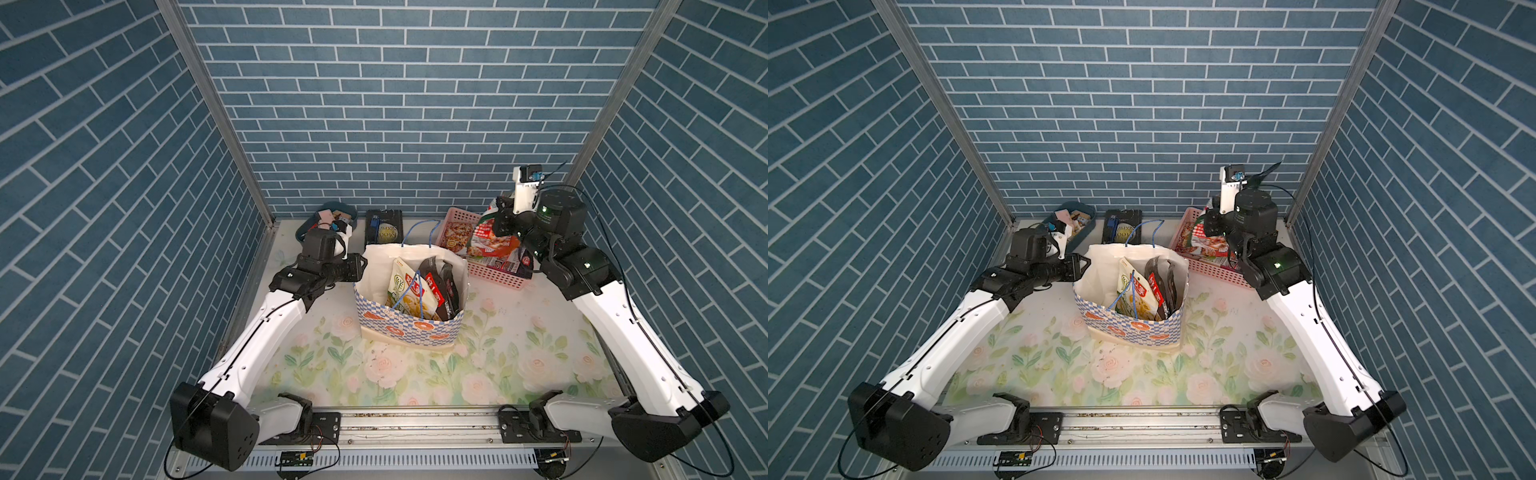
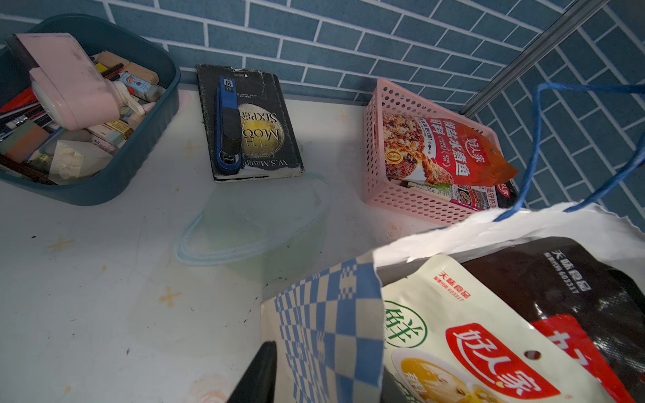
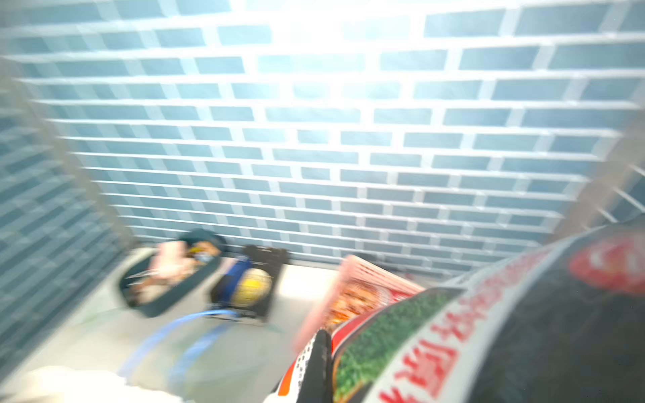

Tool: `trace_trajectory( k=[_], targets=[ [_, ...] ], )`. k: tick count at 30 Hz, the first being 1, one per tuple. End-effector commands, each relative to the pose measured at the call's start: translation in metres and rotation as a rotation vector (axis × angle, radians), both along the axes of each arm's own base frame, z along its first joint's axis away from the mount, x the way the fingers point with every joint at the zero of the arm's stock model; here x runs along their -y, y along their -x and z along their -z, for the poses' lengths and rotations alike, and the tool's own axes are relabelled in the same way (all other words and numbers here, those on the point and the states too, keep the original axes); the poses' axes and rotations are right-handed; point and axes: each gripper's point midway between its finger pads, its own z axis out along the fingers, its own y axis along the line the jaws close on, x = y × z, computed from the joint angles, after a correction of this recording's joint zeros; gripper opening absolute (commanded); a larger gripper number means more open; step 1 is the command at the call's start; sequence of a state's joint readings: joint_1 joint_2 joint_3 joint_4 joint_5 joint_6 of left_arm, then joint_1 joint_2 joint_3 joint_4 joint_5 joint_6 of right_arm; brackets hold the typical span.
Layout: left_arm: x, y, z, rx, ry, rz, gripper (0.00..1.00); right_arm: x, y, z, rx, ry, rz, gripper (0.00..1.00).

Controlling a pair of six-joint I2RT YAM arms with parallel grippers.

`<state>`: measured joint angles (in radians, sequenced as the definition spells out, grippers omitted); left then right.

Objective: Place the condiment packets inside the bag
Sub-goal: Pick up the condiment packet from the storage box, then place the condiment packet in the paper bag.

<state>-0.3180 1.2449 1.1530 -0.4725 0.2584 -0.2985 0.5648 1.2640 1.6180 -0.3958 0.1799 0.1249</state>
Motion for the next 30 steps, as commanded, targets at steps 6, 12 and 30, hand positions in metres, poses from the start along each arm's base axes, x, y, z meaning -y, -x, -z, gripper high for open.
trace_trajectory(
  k=[6, 12, 30],
  targets=[
    [-0.001, 0.001, 0.000, 0.007, 0.002, 0.004, 0.41, -0.103, 0.080, -0.095, 0.249, -0.161, -0.447, 0.00],
    [-0.001, 0.002, -0.001, 0.007, 0.006, 0.006, 0.40, -0.161, 0.091, -0.088, 0.231, -0.181, -0.627, 0.00],
    [-0.004, 0.008, -0.005, 0.017, 0.004, 0.001, 0.41, -0.219, 0.097, 0.021, -0.005, -0.100, -0.952, 0.00]
  ],
)
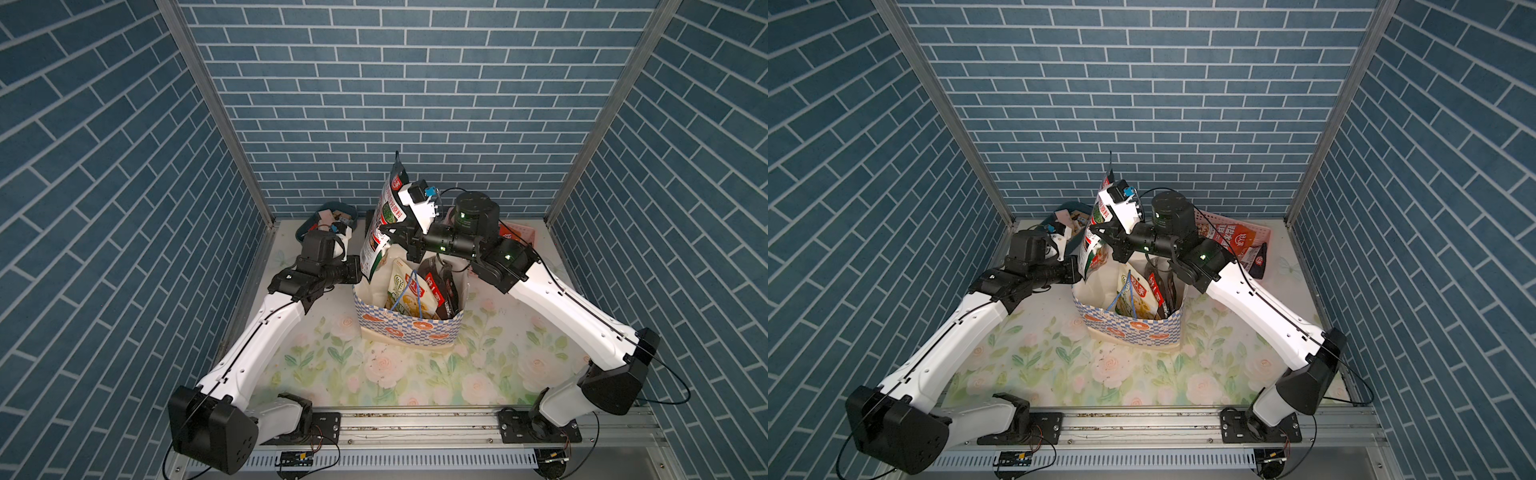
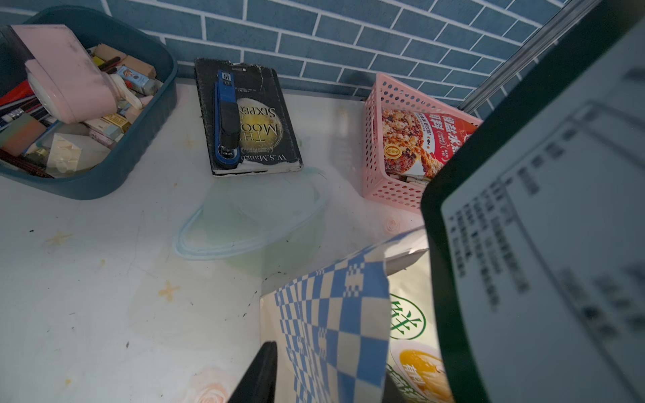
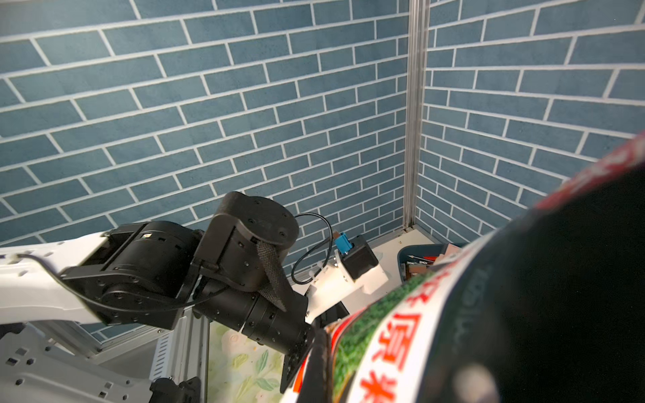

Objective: Place the condiment packets inside the bag
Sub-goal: Place the condiment packet in the paper bag.

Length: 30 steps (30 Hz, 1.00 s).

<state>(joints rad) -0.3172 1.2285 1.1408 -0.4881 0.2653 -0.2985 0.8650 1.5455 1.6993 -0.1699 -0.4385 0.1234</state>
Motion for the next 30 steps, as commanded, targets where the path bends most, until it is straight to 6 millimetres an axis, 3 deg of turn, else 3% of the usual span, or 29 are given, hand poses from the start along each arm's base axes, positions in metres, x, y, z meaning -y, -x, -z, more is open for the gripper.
trace_trajectory(
  k=[1, 5, 10, 14, 22, 30],
  targets=[
    [-0.003, 0.002, -0.008, 0.029, 0.002, -0.005, 0.41, 0.010, 0.000, 0.004, -0.004, -0.026, -0.028, 0.00],
    [-0.004, 0.002, -0.007, 0.028, -0.003, -0.008, 0.41, 0.022, -0.003, 0.032, -0.066, 0.015, -0.023, 0.00],
    [-0.004, 0.001, -0.008, 0.030, -0.001, -0.010, 0.41, 0.024, 0.009, 0.064, -0.118, 0.110, -0.091, 0.00],
    [-0.004, 0.002, -0.009, 0.030, -0.002, -0.011, 0.41, 0.031, 0.013, 0.072, -0.130, 0.157, -0.101, 0.00],
    [-0.005, 0.001, -0.008, 0.026, -0.007, -0.016, 0.40, 0.068, 0.012, 0.083, -0.177, 0.197, -0.068, 0.00],
    [-0.005, -0.002, -0.011, 0.029, -0.006, -0.017, 0.41, 0.071, 0.026, 0.099, -0.239, 0.274, -0.145, 0.00]
  ],
)
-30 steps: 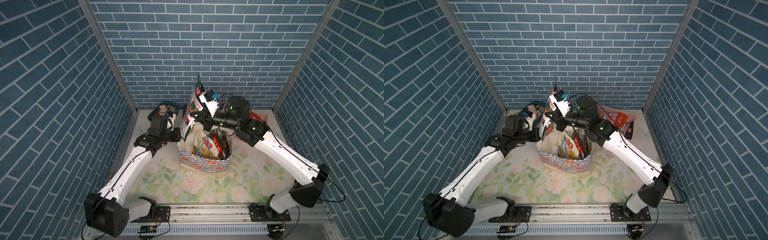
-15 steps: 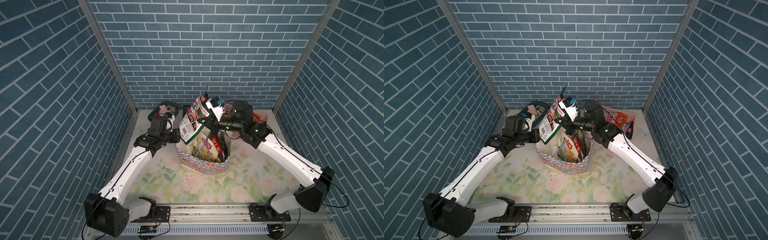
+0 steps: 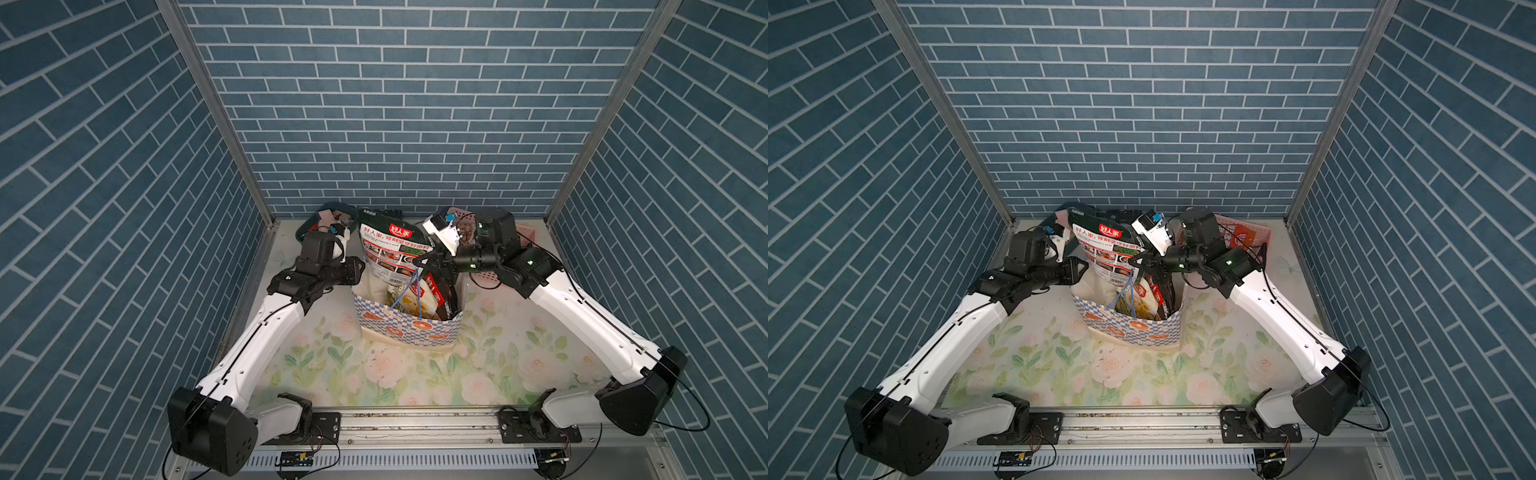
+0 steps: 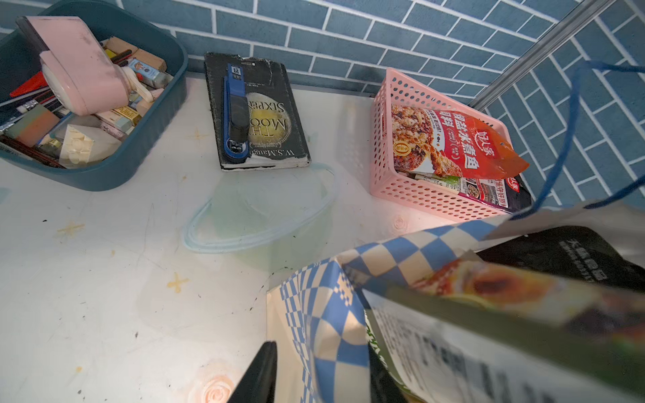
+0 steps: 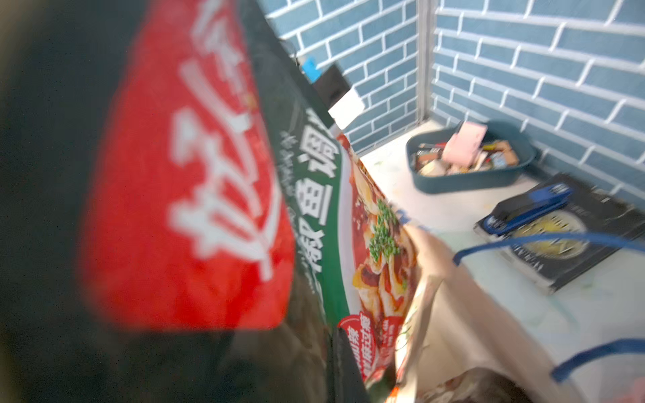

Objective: Place the condiment packets inside the bag
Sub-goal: Place the condiment packet in the paper bag.

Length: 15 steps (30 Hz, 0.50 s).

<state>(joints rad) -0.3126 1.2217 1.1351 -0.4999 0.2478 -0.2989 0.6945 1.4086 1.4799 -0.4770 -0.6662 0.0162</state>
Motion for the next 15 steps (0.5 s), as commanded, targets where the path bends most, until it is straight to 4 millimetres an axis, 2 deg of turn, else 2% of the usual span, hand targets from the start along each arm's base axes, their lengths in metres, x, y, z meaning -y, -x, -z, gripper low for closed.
trace_trajectory(
  k=[1, 6, 15],
  targets=[
    [0.001, -0.003, -0.014, 0.036, 0.007, 0.002, 0.41, -0.002, 0.015, 0.002, -0.038, 0.017, -0.075, 0.00],
    [0.000, -0.003, -0.014, 0.032, 0.005, -0.002, 0.40, -0.016, 0.028, -0.005, -0.091, -0.016, -0.127, 0.00],
    [0.000, -0.006, -0.014, 0.026, -0.004, -0.003, 0.41, 0.002, 0.057, -0.010, -0.169, -0.048, -0.140, 0.00]
  ],
)
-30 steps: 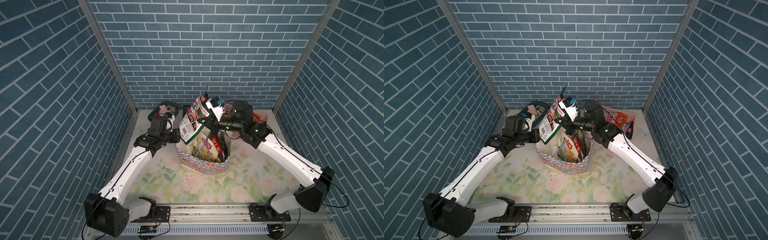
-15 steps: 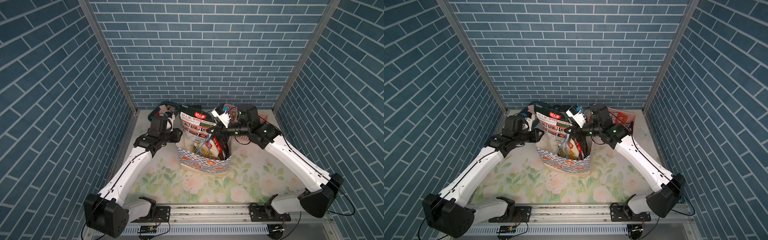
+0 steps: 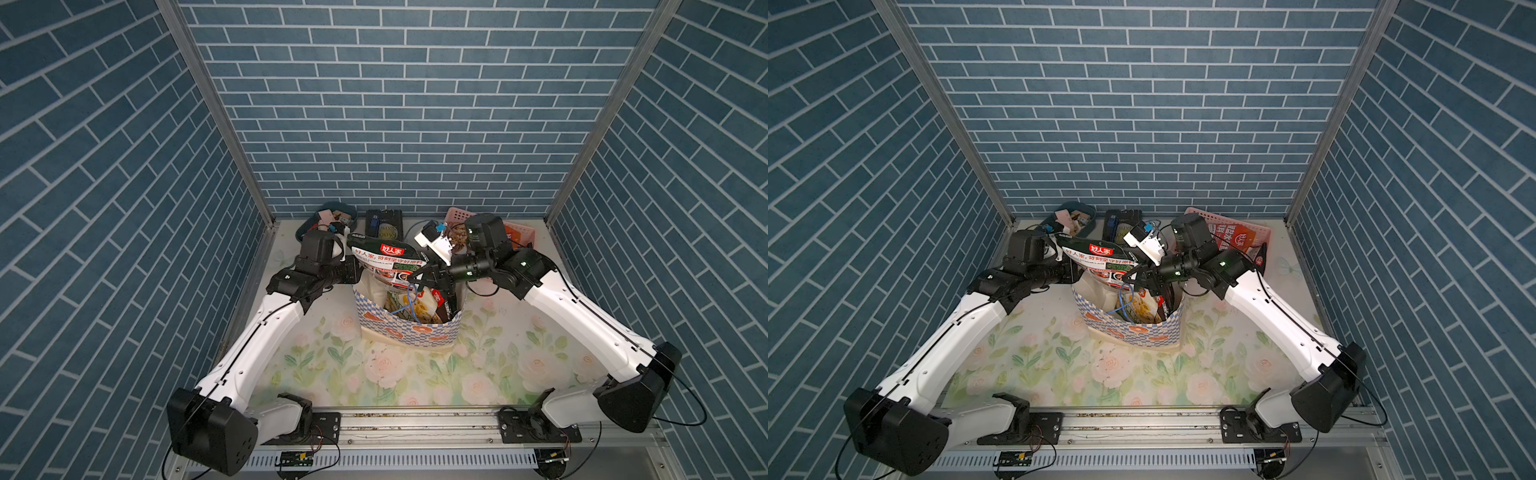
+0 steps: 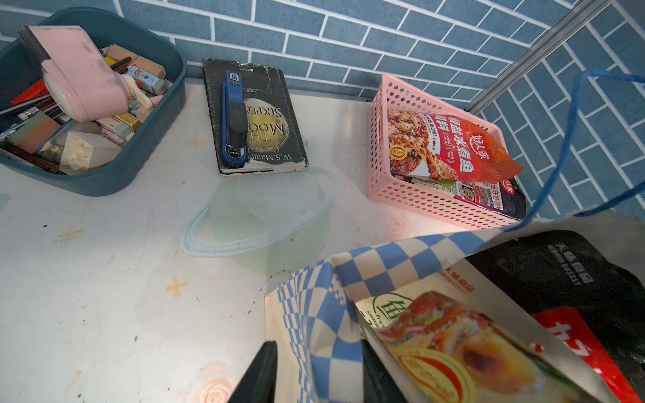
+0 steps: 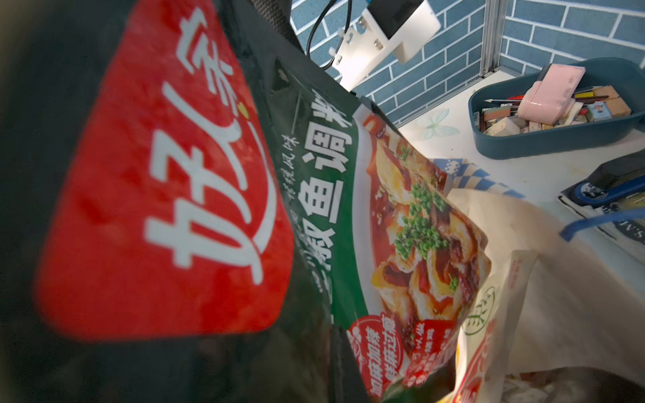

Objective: Place the condiment packets inside the bag
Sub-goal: Place the condiment packet in the paper bag.

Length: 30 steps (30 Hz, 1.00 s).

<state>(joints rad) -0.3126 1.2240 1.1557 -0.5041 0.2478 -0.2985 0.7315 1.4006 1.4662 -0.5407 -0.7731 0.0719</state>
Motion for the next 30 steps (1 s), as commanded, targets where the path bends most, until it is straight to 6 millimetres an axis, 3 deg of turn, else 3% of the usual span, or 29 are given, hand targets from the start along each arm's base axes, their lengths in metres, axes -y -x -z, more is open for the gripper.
trace_trajectory(
  k=[1, 7, 16, 21, 28, 29, 30],
  targets=[
    [0.000, -0.004, -0.008, 0.015, -0.006, -0.001, 0.41, 0.010, 0.023, -0.016, -0.039, -0.049, -0.031, 0.00],
    [0.001, -0.005, -0.009, 0.017, -0.002, -0.002, 0.41, 0.014, 0.016, -0.012, -0.037, -0.051, 0.027, 0.00],
    [0.004, -0.004, -0.008, 0.009, 0.019, 0.002, 0.40, -0.017, -0.002, -0.027, 0.032, -0.181, 0.104, 0.00],
    [0.005, -0.004, -0.007, -0.001, 0.021, 0.010, 0.40, -0.023, -0.032, -0.005, 0.151, -0.121, 0.339, 0.00],
    [0.003, -0.003, -0.005, -0.003, 0.011, 0.005, 0.40, -0.031, -0.027, 0.040, 0.139, 0.011, 0.374, 0.00],
    [0.004, -0.003, -0.005, -0.005, 0.011, 0.006, 0.40, -0.033, -0.025, 0.047, 0.133, 0.031, 0.371, 0.04],
    [0.004, -0.004, -0.005, -0.006, 0.013, 0.007, 0.40, -0.033, -0.024, 0.051, 0.130, 0.046, 0.373, 0.14]
  ],
)
